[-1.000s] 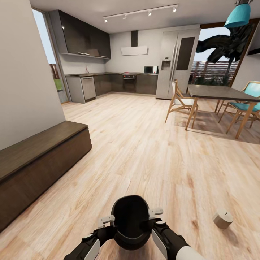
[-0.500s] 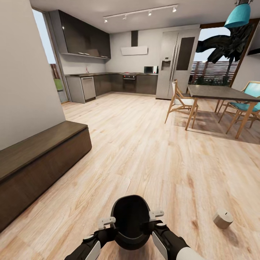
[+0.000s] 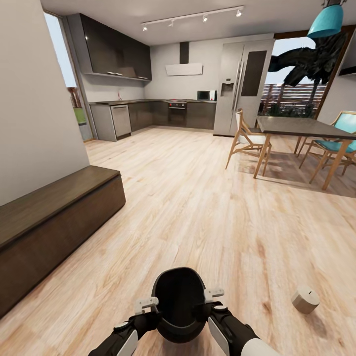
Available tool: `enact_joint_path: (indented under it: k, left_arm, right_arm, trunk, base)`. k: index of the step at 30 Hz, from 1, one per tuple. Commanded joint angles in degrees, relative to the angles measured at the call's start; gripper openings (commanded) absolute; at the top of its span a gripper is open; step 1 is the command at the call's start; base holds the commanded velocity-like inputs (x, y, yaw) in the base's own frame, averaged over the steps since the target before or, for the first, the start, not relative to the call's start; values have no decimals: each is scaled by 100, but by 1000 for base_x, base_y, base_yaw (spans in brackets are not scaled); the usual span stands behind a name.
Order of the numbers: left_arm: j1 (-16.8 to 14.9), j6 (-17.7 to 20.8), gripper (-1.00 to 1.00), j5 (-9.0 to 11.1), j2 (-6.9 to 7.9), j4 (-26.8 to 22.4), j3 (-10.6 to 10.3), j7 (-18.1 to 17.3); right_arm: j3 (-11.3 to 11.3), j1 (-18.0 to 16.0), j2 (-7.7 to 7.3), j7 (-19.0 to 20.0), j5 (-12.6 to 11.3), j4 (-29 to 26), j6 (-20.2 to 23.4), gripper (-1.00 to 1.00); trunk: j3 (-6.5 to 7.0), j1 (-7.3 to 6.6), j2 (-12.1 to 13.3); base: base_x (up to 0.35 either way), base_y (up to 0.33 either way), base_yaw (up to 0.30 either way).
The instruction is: Place each of the two pumpkins and all three candles from the living room inside a cabinet in the living room (use any cabinet), then make sure every cabinet is closed, and position the cauldron so it is next to a table in the living room.
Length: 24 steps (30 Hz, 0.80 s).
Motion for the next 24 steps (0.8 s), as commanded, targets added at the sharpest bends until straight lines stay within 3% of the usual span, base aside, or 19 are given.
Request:
enact_joint_path:
  k: [1, 24]
  left_arm:
    - [-1, 27, 100, 37, 3, -8, -19, 2]
    - [0, 22, 100, 40, -67, -8, -19, 4]
  right_arm:
    - [49, -2, -4, -44, -60, -11, 30, 100]
    - [49, -2, -4, -44, -59, -11, 30, 100]
  trunk:
    - [-5, 0, -2]
    - [-49, 5, -5]
  base:
    - [150, 0, 0]
    - [26, -2, 0]
